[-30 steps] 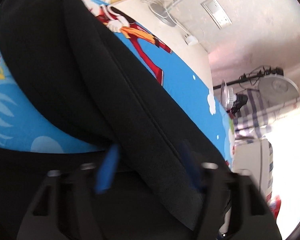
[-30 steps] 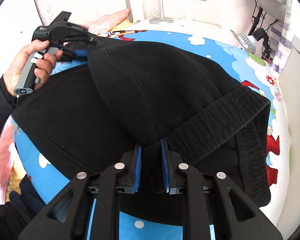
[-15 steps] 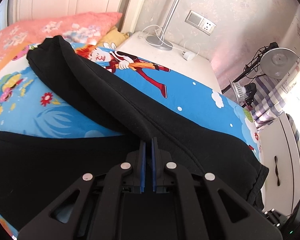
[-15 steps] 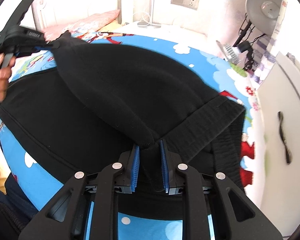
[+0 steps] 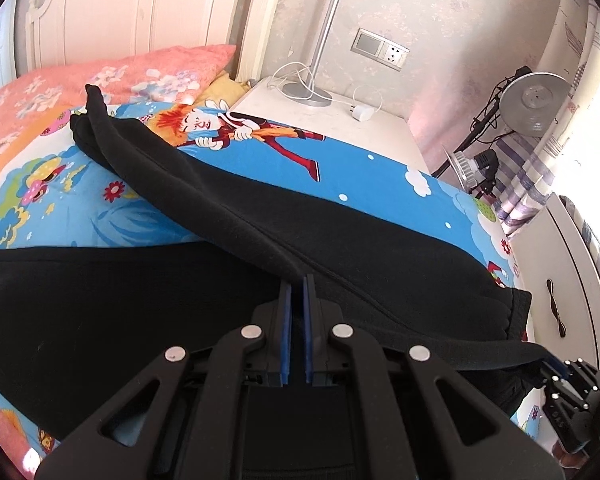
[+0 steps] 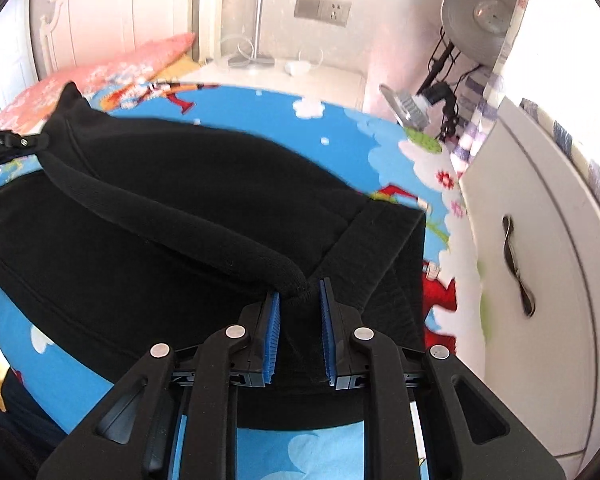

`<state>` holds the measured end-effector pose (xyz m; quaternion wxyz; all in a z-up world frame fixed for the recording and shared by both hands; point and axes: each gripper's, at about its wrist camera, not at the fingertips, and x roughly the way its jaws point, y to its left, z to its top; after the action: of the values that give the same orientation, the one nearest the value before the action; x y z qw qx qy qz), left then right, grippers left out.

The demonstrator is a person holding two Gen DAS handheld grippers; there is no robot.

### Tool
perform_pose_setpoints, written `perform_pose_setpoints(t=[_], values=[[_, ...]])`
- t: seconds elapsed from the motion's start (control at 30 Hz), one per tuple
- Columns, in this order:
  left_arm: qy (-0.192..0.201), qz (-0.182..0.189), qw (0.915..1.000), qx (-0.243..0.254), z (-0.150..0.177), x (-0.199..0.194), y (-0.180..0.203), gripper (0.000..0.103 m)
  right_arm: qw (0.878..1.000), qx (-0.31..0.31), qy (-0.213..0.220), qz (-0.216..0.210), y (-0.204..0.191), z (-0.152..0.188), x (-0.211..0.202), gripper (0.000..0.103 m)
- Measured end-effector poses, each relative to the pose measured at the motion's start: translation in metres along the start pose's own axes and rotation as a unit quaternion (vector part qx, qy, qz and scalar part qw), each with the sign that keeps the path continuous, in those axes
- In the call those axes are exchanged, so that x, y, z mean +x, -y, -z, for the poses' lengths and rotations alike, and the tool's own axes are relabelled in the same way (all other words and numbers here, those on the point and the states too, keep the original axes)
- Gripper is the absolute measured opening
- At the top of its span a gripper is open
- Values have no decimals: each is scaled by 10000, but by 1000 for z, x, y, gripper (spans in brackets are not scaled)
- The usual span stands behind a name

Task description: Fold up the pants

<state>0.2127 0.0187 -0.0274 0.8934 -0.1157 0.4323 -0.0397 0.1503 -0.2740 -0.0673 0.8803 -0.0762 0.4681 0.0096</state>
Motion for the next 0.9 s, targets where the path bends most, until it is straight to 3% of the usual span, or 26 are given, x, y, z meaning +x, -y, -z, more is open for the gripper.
perform_pose_setpoints(t=[0.17, 0.23, 0.27, 0.3, 0.4, 0.5, 0.6, 0.7, 0.77, 0.9], values=[[-175, -52, 9998, -10, 19, 5, -5, 5, 9991, 349, -221, -132, 7, 14, 8, 20], [-221, -88, 9997, -6, 23, 8, -7, 5, 9986, 427, -308, -31, 6, 19, 8, 40], [-219, -110, 9997, 5, 24, 8, -7, 5, 9982, 507, -312, 76, 7, 22, 6, 62], [-217, -122, 9997, 9, 25, 9, -8, 5, 9978, 580, -296, 122, 9, 24, 4, 74], [-266, -62, 9996, -70, 27, 11, -13, 5, 9906, 1306, -296, -266, 32, 36, -10, 81], [-313, 36, 9994, -119, 28, 11, -19, 5, 9663, 2426, -350, -781, 66, 50, -21, 81], [-316, 90, 9994, -108, 27, 11, -20, 5, 9240, 3451, -572, -1544, 88, 65, -16, 81], [-317, 96, 9994, -88, 25, 13, -19, 5, 9014, 3835, -669, -1893, 89, 67, -8, 78], [-323, 99, 9994, -87, 25, 13, -19, 5, 8780, 4136, -843, -2258, 87, 69, 4, 77], [-363, 129, 9992, -119, 23, 15, -19, 5, 8437, 4552, -1258, -2553, 80, 75, 18, 74]])
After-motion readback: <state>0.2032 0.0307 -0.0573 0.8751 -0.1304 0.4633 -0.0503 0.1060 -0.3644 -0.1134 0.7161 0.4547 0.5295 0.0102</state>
